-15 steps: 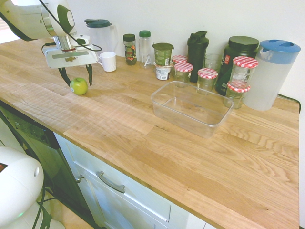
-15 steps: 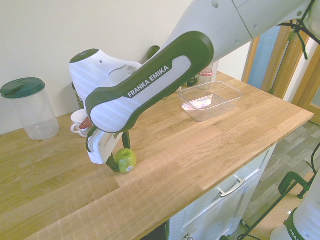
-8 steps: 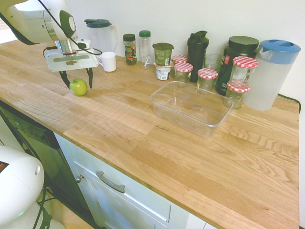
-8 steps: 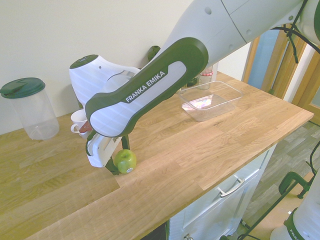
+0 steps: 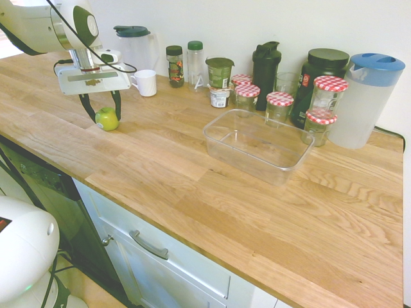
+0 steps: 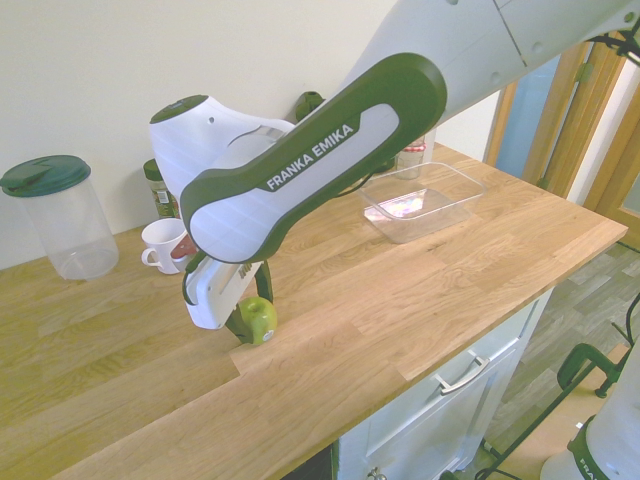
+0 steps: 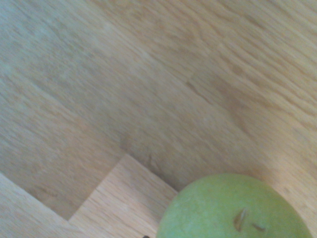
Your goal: Put the apple into the container
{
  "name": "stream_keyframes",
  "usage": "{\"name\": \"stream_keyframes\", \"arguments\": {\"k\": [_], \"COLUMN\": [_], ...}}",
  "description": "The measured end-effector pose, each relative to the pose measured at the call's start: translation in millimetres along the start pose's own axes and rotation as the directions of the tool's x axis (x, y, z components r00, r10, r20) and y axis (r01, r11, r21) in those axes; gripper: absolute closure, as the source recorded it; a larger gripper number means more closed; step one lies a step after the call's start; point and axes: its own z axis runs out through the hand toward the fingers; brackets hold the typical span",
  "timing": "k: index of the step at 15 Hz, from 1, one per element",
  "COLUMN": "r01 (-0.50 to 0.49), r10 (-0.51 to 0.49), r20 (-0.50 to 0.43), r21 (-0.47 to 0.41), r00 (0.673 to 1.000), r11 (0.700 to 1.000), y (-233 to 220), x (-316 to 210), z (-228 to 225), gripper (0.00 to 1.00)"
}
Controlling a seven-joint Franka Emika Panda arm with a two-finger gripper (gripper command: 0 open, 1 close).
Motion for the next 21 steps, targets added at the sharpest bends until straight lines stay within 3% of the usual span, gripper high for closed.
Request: {"name": "stream_keyframes", "arguments": {"k": [5, 8, 10, 12, 16, 21], "r01": [-0.035, -0.192, -0.324, -0.455, -0.631, -0.711], "r10": [0.035, 0.195, 0.333, 0.466, 0.637, 0.716], "r20": [-0.007, -0.041, -0.057, -0.056, -0.006, 0.019], "r21": [0.006, 0.073, 0.126, 0.145, 0.126, 0.138], "r00": [0.999, 0.980, 0.941, 0.883, 0.771, 0.698], "r11": [0.999, 0.979, 0.938, 0.879, 0.765, 0.690], "y": [15.3, 60.3, 125.1, 199.8, 332.1, 439.1], "x": [-5.8, 35.5, 70.0, 99.5, 128.0, 123.5], "z": [-8.1, -89.4, -146.2, -159.8, -130.6, -71.7], "gripper": [1.00, 1.00, 1.00, 1.00, 1.00, 1.00]}}
